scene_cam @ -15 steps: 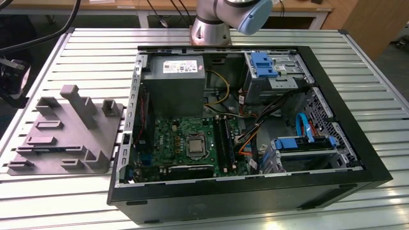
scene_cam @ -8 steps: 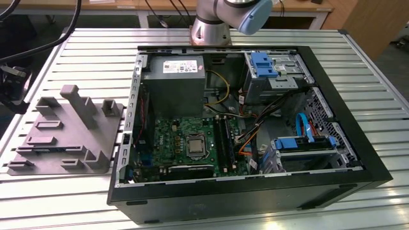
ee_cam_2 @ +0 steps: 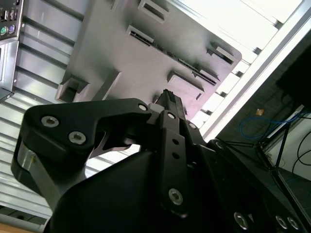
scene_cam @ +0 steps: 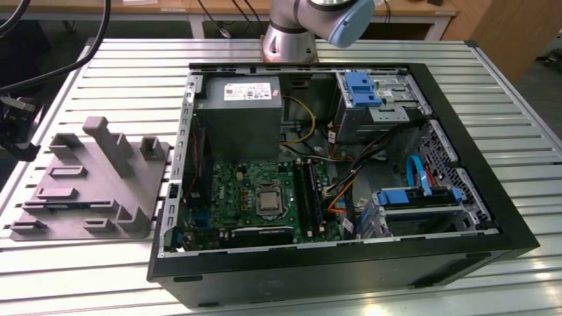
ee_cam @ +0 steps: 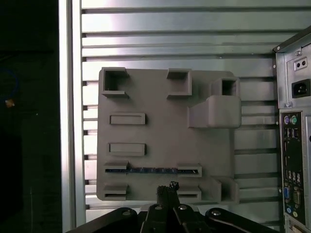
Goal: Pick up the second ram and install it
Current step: 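Reach for the second ram, then pick up the second ram and move it above second insertion slot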
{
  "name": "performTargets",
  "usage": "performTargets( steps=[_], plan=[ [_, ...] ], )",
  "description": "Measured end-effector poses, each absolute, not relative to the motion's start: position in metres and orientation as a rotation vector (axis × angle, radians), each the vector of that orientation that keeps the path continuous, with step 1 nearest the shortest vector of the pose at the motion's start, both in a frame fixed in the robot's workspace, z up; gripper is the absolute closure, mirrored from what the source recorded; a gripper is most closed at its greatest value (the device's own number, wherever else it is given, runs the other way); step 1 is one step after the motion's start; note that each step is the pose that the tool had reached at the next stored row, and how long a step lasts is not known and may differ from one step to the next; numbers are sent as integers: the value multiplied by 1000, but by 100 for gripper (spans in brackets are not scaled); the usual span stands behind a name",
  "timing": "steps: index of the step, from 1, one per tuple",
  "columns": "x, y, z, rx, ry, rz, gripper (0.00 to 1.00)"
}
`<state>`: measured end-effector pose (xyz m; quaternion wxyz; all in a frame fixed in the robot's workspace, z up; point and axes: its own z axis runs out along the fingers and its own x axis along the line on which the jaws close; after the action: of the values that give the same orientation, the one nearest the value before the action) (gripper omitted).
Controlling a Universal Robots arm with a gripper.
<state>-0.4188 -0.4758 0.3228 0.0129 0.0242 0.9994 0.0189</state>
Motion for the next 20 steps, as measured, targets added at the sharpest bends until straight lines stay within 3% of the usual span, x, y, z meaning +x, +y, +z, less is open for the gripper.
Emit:
performTargets(
  steps=[20],
  plan=[
    [-419, -476, 322, -17, 3116, 60, 90]
  ],
)
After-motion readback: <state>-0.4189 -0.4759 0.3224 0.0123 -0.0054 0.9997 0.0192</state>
